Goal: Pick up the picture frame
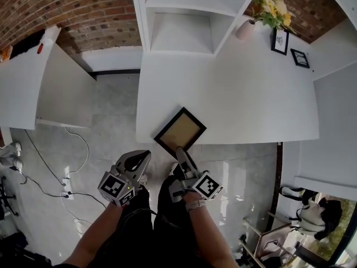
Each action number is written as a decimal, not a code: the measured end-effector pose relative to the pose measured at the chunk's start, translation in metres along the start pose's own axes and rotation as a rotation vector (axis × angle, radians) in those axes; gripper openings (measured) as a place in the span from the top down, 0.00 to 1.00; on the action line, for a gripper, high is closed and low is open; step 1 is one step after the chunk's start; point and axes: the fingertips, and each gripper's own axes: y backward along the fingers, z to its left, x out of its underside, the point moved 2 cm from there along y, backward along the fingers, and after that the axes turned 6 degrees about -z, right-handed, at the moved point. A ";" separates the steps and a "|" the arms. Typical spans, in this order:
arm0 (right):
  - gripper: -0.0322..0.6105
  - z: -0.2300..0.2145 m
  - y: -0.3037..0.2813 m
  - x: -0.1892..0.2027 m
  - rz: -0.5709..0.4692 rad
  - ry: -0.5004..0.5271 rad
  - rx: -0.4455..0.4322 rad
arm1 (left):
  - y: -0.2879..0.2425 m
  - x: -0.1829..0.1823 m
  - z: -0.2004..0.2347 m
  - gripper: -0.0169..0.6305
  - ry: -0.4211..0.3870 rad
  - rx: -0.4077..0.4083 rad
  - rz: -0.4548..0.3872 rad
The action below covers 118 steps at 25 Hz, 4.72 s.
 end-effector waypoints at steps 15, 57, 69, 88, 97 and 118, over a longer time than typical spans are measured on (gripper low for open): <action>0.76 -0.020 -0.008 0.008 0.100 -0.237 -0.025 | -0.002 0.011 0.004 0.98 0.029 -0.053 0.000; 0.90 0.021 0.006 -0.022 -0.068 -0.024 -0.094 | 0.010 -0.024 0.010 0.98 -0.004 -0.014 -0.068; 0.90 0.054 0.021 -0.042 -0.139 0.246 -0.079 | 0.012 -0.064 0.017 0.98 -0.017 -0.011 -0.148; 0.90 0.105 0.021 -0.071 -0.232 0.539 -0.110 | 0.005 -0.110 0.025 0.98 -0.030 0.001 -0.245; 0.90 0.122 0.028 -0.082 -0.270 0.634 -0.120 | 0.003 -0.125 0.024 0.98 -0.045 0.019 -0.264; 0.90 0.161 0.042 -0.101 -0.360 0.878 -0.117 | 0.012 -0.159 0.034 0.98 -0.080 -0.013 -0.324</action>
